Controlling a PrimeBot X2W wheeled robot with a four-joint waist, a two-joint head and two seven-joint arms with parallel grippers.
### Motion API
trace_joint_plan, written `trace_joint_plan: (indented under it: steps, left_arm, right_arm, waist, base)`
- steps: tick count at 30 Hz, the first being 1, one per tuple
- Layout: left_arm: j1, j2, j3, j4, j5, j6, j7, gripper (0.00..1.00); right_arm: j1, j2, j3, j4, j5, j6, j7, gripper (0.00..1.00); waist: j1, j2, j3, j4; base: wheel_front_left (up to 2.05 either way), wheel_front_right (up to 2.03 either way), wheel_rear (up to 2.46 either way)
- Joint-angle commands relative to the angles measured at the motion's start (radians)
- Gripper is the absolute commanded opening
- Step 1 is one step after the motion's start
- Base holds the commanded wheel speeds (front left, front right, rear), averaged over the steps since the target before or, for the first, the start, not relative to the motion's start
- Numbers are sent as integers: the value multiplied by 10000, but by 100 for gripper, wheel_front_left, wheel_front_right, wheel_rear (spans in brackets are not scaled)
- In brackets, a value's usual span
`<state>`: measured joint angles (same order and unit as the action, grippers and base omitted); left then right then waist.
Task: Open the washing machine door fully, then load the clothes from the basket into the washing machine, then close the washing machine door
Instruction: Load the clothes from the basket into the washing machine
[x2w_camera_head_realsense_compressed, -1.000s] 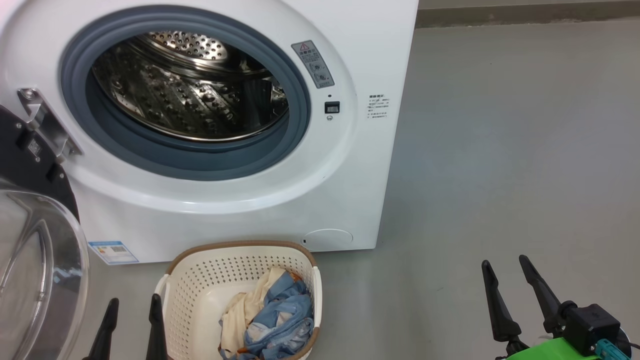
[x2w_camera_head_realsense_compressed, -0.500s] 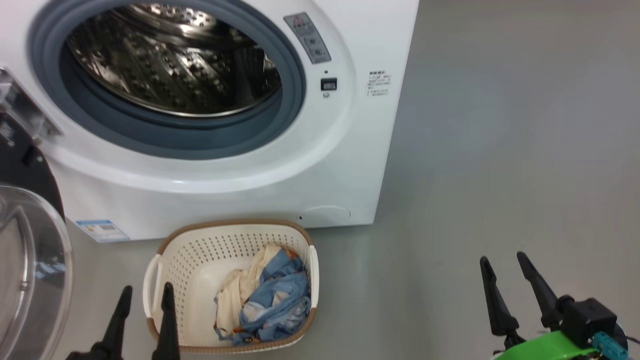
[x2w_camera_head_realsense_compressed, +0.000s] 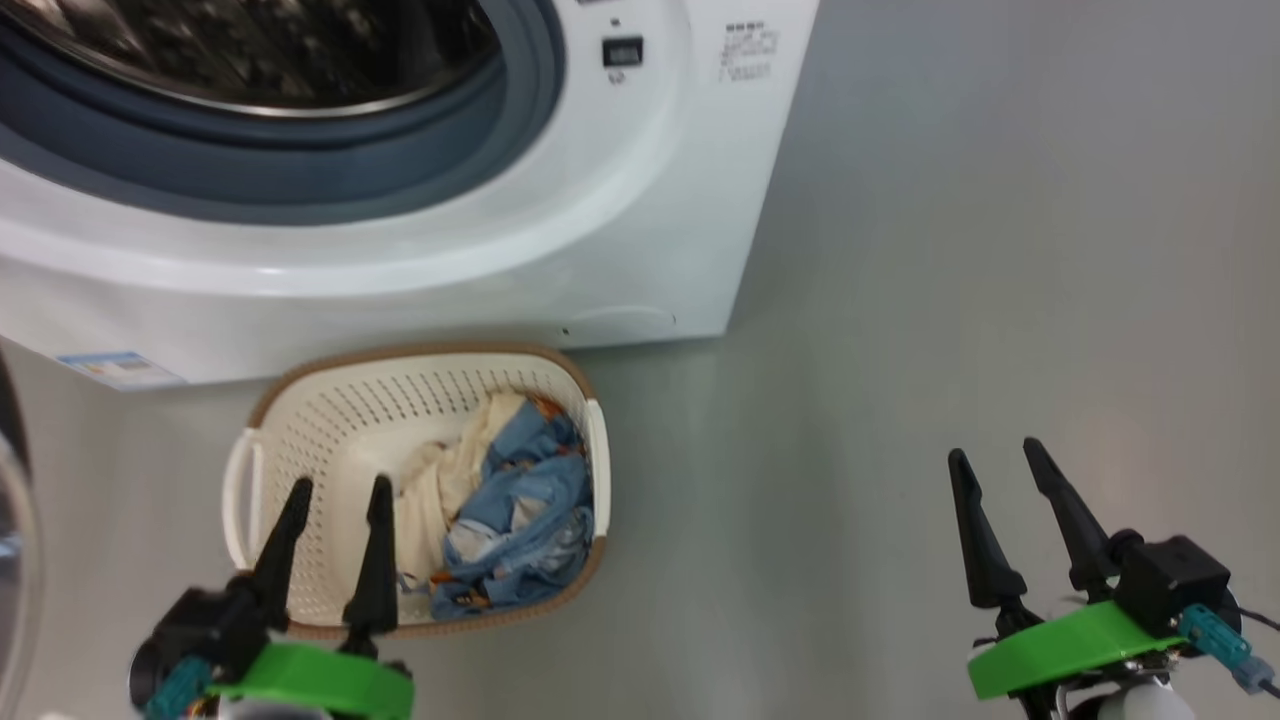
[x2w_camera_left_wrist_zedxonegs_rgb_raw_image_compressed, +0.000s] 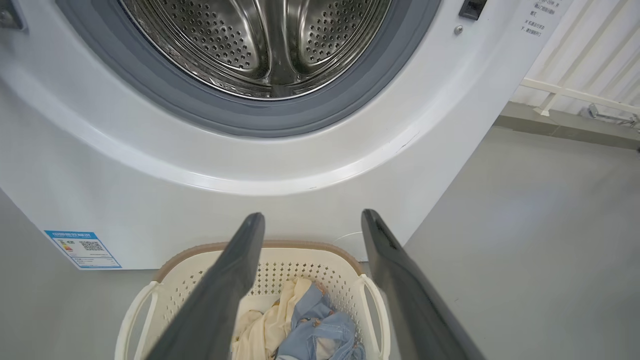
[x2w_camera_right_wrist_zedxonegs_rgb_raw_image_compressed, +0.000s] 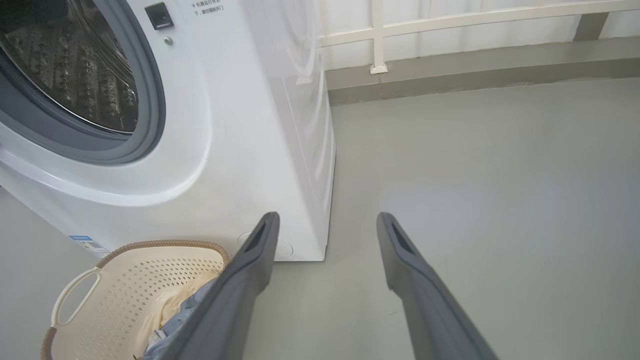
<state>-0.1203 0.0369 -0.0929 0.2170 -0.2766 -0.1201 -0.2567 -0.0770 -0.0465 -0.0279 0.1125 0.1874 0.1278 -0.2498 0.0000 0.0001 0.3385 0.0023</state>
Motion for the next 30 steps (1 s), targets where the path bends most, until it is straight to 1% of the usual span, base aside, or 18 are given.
trace_joint_plan:
  steps: [1,3,4,6,16,23,27,30]
  left_arm:
    - [-516,133,163,1,-2,-87,-51,100]
    - [-842,188,-23,233,-75,-97,-51,100]
    - [-842,188,-23,233,-75,-97,-51,100]
    - [-1150,351,-330,498,-246,-100,-51,100]
    - [-2696,1535,-1821,2546,-1409,-104,-51,100]
    - [-3775,2454,-3446,3938,-2307,-104,-48,100]
    - [-4416,2953,-4393,4815,-2884,-105,243,100]
    - [-4885,3269,-5035,5199,-3264,-105,464,100]
  right_arm:
    - [-308,-37,324,-221,68,29,-120,100]
    - [-456,-37,394,-238,105,29,-120,100]
    - [-456,-37,394,-238,105,29,-120,100]
    - [-590,-37,448,-266,157,29,-120,100]
    - [-1092,-37,722,-438,339,29,-120,100]
    - [-1281,-37,968,-565,529,29,-120,100]
    - [-1347,-37,1138,-616,682,29,-120,100]
    - [-1424,-37,1213,-649,807,29,-120,100]
  waist:
    - [0,-1,1022,-452]
    - [0,-1,1396,-598]
    - [0,-1,1396,-598]
    - [0,-1,1748,-742]
    - [0,-1,3066,-1351]
    - [0,-1,3760,-1763]
    - [0,-1,4168,-2025]
    - [0,-1,4483,-2222]
  base:
    - [0,0,0]
    - [0,0,0]
    - [0,0,0]
    - [0,0,0]
    - [0,0,0]
    - [0,0,0]
    - [0,0,0]
    - [0,0,0]
